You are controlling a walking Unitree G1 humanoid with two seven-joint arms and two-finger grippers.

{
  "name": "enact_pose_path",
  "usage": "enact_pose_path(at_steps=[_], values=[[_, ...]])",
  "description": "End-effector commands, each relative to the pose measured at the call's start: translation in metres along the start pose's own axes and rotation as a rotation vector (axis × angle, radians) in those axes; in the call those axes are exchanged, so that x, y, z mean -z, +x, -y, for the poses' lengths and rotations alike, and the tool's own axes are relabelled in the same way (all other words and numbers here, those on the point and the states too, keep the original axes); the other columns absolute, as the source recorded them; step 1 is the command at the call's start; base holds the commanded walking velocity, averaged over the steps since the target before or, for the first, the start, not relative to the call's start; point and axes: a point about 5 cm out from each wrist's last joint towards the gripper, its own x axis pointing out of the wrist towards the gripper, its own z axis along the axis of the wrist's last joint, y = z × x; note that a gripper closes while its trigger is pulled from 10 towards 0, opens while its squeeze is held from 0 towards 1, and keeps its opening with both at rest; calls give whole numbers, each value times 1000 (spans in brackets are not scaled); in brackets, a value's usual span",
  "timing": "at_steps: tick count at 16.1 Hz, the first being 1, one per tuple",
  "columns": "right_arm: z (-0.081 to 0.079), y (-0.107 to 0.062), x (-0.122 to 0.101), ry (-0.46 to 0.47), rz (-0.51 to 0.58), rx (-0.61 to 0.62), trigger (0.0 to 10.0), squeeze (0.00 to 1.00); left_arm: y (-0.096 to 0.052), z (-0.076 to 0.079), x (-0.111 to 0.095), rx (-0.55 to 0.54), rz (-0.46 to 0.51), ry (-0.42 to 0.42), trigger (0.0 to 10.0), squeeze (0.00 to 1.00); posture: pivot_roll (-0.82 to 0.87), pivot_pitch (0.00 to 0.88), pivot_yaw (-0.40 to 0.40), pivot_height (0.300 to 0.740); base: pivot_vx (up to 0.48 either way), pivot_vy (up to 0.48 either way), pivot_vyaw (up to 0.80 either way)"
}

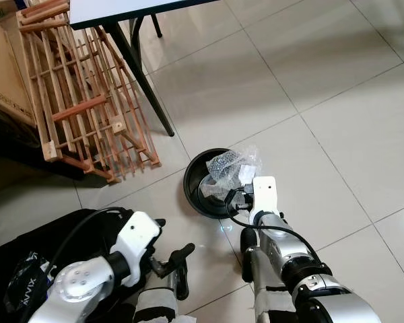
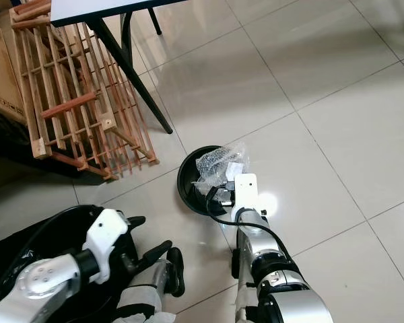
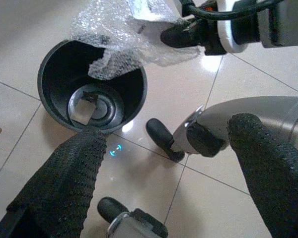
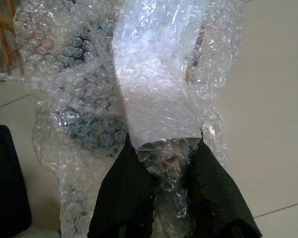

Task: Picking trash to rubbish bin

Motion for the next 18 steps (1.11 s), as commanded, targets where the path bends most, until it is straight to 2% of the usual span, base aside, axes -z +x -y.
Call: enact_pose_path(at_steps=[1,9,10,11,12,18], values=[[-6,-4,19,5,-58,-11,10000,0,2,7,14,12,-49,-20,10000,0,167,537,138,740,0,0,0],[-2,-4,22,-10,-63,15,10000,0,2,13,17,23,-53,-26,10000,0,173,544,142,740,0,0,0],[-2,-4,21,-13,-57,16,10000,769,2,13,17,23,-53,-26,10000,0,173,544,142,740,0,0,0],[-2,-4,20,-27,-47,19,10000,1000,2,14,17,22,-52,-26,10000,0,173,544,142,740,0,0,0],[-1,-4,17,-51,-16,42,10000,1000,1,14,17,21,-54,-26,10000,0,175,546,143,740,0,0,0],[3,-3,13,-56,24,83,10000,1000,-4,15,20,16,-66,-29,10000,0,183,556,147,740,0,0,0]])
